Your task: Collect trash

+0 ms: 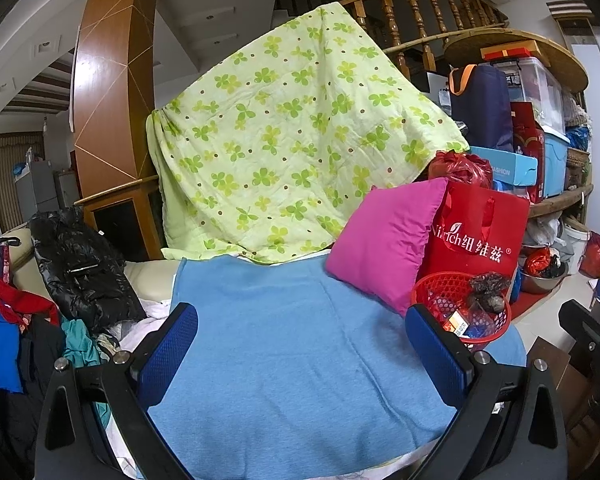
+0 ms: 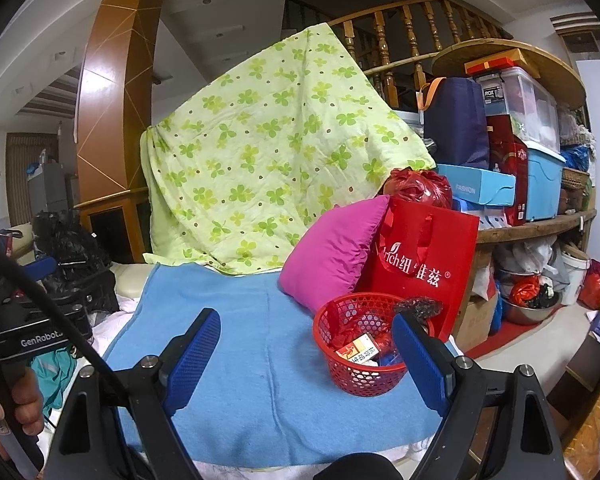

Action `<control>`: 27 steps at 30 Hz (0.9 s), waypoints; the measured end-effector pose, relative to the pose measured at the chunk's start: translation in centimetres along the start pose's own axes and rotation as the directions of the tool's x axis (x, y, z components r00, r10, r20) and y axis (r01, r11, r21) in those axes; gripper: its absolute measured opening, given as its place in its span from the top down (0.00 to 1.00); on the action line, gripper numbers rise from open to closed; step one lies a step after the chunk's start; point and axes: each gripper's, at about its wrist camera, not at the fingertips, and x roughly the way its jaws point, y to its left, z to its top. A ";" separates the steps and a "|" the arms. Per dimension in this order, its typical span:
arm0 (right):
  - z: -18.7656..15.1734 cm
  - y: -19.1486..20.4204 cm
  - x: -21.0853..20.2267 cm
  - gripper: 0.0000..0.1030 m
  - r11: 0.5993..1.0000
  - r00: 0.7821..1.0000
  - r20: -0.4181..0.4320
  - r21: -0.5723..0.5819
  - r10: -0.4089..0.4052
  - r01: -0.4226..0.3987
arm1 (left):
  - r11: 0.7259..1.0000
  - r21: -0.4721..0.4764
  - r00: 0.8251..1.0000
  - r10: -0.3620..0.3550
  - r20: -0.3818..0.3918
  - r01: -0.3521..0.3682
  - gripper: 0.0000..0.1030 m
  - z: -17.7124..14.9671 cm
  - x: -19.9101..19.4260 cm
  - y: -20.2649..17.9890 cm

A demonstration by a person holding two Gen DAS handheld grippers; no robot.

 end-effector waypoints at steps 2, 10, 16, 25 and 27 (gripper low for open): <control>0.0 0.1 0.0 0.13 1.000 1.000 0.000 -0.002 0.000 0.000 | 1.000 0.002 1.000 0.003 0.000 -0.003 0.00 0.1 0.0 0.0; 0.1 0.4 0.3 0.13 1.000 1.000 -0.002 -0.002 0.003 -0.003 | 1.000 -0.002 1.000 0.006 -0.003 -0.006 0.00 -0.2 0.1 0.2; 0.0 0.4 0.3 0.13 1.000 1.000 -0.003 -0.001 0.003 -0.003 | 1.000 -0.002 1.000 0.008 -0.004 -0.008 0.00 -0.3 0.1 0.1; -0.2 0.4 0.7 0.13 1.000 1.000 -0.008 -0.006 0.005 -0.005 | 1.000 -0.007 1.000 0.001 -0.016 -0.001 0.00 -0.6 0.5 0.2; -0.3 0.3 0.9 0.13 1.000 1.000 -0.010 -0.008 0.005 -0.005 | 1.000 -0.009 1.000 0.001 -0.018 -0.001 0.00 -0.7 0.6 0.3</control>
